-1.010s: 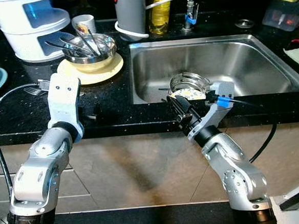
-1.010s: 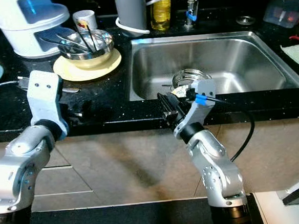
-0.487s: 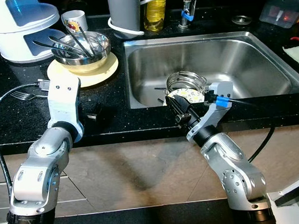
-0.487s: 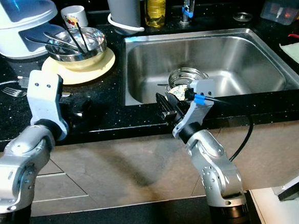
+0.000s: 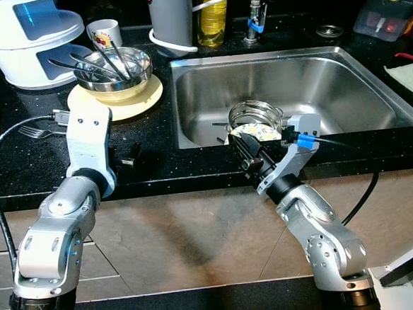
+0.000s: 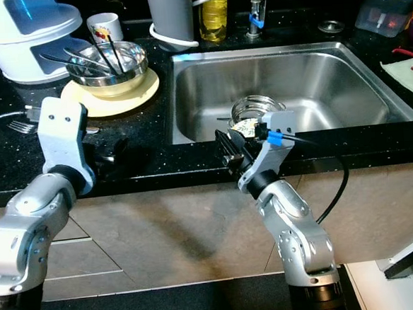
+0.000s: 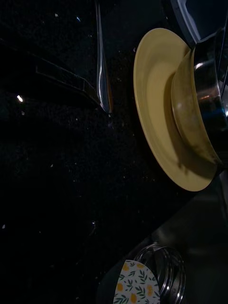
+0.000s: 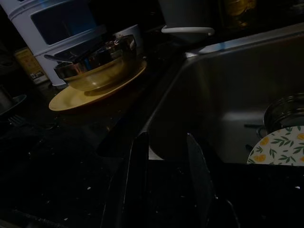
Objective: Kitchen organization
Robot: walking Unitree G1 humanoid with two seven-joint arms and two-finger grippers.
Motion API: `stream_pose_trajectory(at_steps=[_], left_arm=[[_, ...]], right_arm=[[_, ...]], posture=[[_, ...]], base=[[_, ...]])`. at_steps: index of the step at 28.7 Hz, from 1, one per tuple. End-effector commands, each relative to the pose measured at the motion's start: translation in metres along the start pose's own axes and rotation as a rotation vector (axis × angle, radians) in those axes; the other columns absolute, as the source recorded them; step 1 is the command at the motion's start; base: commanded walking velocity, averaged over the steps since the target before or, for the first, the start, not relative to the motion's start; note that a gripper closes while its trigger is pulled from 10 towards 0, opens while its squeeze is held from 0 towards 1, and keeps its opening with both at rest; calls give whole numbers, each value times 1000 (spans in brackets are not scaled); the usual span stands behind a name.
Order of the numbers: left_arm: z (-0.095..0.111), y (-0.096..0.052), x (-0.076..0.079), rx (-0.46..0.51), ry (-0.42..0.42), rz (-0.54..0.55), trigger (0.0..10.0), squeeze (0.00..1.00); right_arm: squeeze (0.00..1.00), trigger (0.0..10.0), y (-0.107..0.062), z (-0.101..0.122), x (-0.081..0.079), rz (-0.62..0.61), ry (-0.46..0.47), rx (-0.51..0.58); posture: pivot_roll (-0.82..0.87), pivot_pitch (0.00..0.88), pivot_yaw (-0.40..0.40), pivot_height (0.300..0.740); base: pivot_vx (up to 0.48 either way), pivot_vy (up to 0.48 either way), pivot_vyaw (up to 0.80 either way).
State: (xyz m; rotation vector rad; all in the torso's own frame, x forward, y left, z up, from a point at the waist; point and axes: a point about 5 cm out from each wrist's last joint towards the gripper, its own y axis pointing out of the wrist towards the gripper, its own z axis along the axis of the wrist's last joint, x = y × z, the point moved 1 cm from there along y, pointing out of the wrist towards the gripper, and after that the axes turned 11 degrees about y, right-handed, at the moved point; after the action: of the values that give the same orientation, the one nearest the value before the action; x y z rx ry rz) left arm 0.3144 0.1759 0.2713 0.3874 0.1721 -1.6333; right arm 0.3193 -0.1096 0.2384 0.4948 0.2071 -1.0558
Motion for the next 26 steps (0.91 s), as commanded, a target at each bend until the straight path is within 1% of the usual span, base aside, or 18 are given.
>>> stream_pose_trajectory(at_steps=[1,18,20,26], left_arm=[[-2,-2,1,-6,-5,-9,10000,0],[0,-2,1,6,-9,-18,10000,0],[1,-2,3,19,-22,-28,10000,0],[2,-2,6,20,-10,-35,10000,0]], right_arm=[[0,10000,-2,-3,2,-5,8,-5],[0,10000,-2,-3,2,-6,10,-2],[0,10000,-2,-3,2,-5,9,-2],[0,10000,-3,-3,2,-2,10,-3]], posture=[[-4,177,-13,740],[-3,175,-10,740],[-3,175,-10,740],[-4,174,-8,740]], base=[[266,0,0],[316,0,0],[0,0,0],[0,0,0]])
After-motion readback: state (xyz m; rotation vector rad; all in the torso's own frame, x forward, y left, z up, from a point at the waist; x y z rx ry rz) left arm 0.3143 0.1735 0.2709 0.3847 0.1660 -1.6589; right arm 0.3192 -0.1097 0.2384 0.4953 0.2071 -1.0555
